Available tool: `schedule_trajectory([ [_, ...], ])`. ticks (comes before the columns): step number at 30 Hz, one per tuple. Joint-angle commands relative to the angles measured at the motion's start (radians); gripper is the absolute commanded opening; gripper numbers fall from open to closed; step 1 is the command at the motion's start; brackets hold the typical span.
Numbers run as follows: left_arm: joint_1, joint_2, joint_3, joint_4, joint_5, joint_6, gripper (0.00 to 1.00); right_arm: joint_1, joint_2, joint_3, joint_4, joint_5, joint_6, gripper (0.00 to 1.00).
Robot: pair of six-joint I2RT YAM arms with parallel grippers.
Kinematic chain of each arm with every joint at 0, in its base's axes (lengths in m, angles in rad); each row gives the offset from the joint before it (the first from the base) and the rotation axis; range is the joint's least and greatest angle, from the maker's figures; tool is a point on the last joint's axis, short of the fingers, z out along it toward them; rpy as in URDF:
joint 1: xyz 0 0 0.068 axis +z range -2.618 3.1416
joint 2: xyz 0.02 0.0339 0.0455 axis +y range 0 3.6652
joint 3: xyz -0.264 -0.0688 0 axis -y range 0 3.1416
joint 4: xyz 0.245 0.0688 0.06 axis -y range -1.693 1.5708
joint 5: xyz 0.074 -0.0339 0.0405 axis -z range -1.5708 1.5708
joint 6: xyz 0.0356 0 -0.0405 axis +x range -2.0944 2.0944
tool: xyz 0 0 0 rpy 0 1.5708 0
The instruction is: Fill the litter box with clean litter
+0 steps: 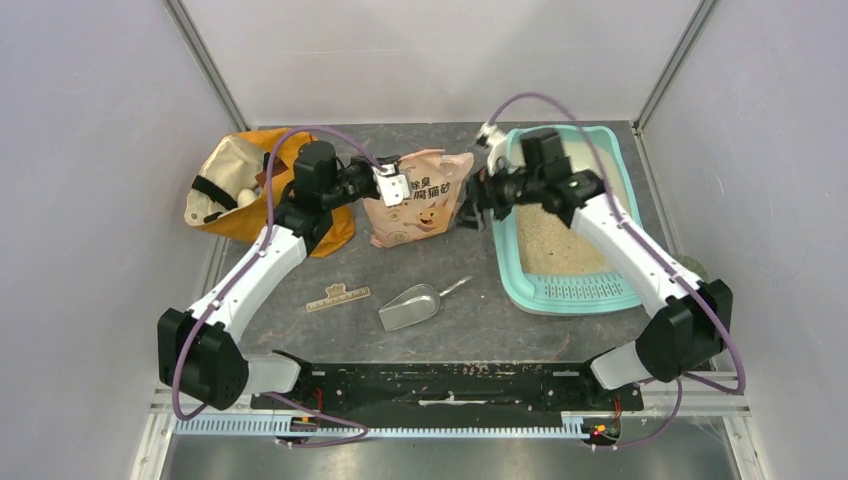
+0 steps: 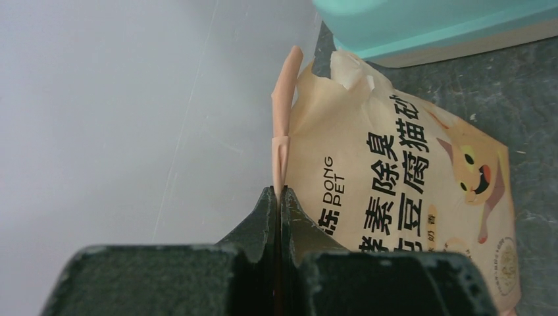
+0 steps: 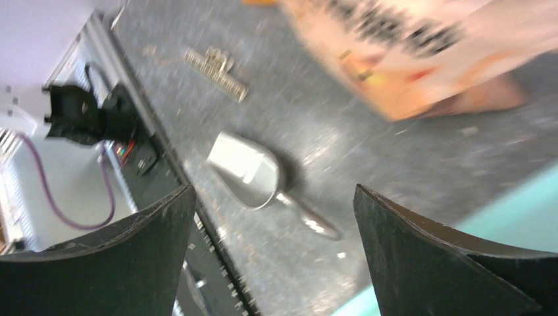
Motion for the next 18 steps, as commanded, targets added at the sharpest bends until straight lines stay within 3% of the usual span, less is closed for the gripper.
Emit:
schedule_trajectory([
  [1, 0.018, -0.057, 0.048, -0.079, 0.100, -0.096, 0.02, -0.145, -0.029, 0.159, -0.058, 0.013, -0.140, 0.97],
  [6, 0.049, -0.058, 0.155, -0.255, 0.212, -0.125, 0.02, -0.280, 0.101, 0.351, -0.098, -0.025, -0.383, 0.97],
  [14, 0.058, -0.082, 0.183, -0.514, 0.234, 0.029, 0.02, -0.321, 0.327, 0.507, -0.315, -0.224, -0.753, 0.97],
  [18, 0.058, -0.064, 0.209, -0.570, 0.204, 0.067, 0.02, -0.316, 0.430, 0.585, -0.394, -0.321, -0.835, 0.97],
])
